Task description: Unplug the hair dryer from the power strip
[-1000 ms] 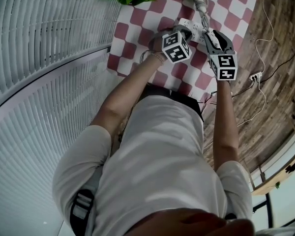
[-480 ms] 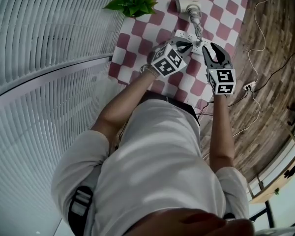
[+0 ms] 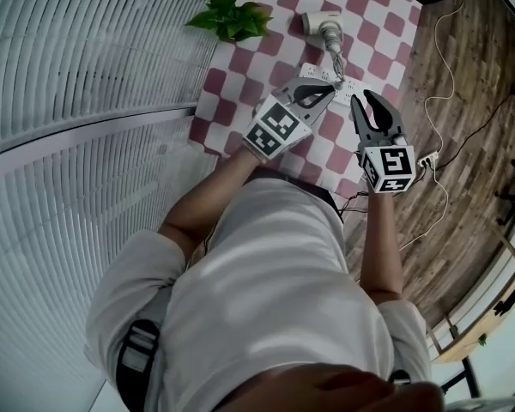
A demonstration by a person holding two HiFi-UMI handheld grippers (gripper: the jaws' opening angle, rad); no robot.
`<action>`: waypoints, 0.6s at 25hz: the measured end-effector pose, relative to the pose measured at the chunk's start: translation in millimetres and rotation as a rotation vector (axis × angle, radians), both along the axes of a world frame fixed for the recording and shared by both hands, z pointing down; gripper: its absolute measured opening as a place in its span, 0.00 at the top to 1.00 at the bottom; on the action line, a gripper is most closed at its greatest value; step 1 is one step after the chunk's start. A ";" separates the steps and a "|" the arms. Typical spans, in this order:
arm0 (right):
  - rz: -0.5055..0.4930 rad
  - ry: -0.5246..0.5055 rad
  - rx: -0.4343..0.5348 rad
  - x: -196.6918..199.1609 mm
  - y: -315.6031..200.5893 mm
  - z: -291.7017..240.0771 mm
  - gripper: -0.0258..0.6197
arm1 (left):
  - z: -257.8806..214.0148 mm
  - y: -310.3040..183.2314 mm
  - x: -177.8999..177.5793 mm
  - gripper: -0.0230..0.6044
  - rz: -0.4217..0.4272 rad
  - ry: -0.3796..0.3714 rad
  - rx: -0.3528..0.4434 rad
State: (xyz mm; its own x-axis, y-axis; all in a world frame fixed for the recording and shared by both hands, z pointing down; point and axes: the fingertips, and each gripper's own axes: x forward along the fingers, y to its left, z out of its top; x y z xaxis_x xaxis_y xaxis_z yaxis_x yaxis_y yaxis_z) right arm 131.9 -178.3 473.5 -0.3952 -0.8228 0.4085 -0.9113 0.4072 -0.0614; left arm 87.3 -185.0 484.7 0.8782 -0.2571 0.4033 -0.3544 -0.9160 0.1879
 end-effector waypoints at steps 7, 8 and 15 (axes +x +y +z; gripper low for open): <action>-0.036 -0.011 0.089 -17.7 15.6 -61.2 0.82 | -56.1 6.3 -13.3 0.91 -0.044 0.112 0.069; -0.036 -0.019 0.101 -19.5 18.2 -68.3 0.82 | -64.6 6.8 -15.3 0.91 -0.050 0.134 0.083; -0.034 -0.045 0.171 -27.2 41.1 -103.0 0.86 | -120.9 24.8 -24.4 0.91 -0.038 0.247 0.158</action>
